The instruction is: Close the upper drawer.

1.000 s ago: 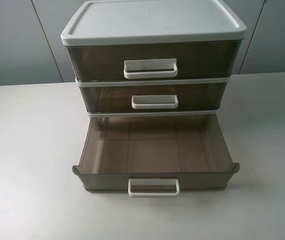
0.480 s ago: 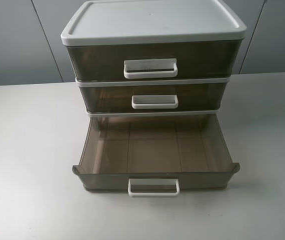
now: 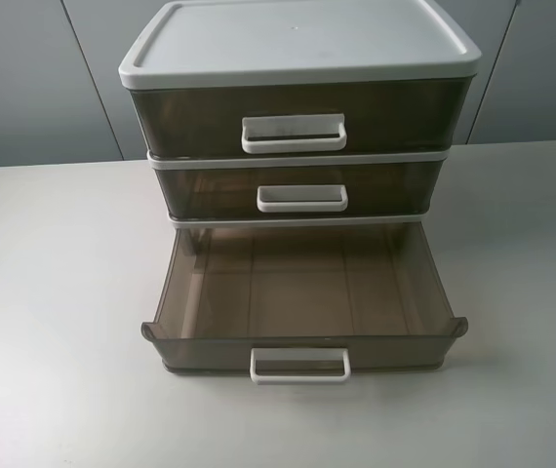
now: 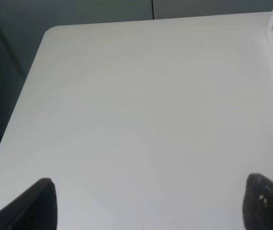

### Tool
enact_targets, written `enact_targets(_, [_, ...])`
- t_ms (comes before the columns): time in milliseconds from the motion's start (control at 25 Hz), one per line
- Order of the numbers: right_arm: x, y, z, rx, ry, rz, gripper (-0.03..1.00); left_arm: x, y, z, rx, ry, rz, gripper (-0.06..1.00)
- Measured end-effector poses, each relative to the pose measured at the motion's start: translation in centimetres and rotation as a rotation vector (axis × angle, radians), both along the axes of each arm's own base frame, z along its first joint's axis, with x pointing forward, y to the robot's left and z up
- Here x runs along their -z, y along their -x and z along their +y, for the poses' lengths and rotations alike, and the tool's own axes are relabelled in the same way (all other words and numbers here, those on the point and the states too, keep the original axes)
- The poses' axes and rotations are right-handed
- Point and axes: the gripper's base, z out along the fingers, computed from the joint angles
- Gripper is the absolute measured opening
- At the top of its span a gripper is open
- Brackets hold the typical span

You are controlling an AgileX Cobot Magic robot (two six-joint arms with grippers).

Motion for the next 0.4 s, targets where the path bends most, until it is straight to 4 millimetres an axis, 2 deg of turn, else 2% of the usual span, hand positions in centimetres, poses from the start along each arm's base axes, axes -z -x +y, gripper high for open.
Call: enact_targets(400, [0.00, -0.01, 0.14, -0.014, -0.007, 0.000, 0.63, 0.00, 0.00, 0.00, 0.000, 0.000, 0.000, 0.74])
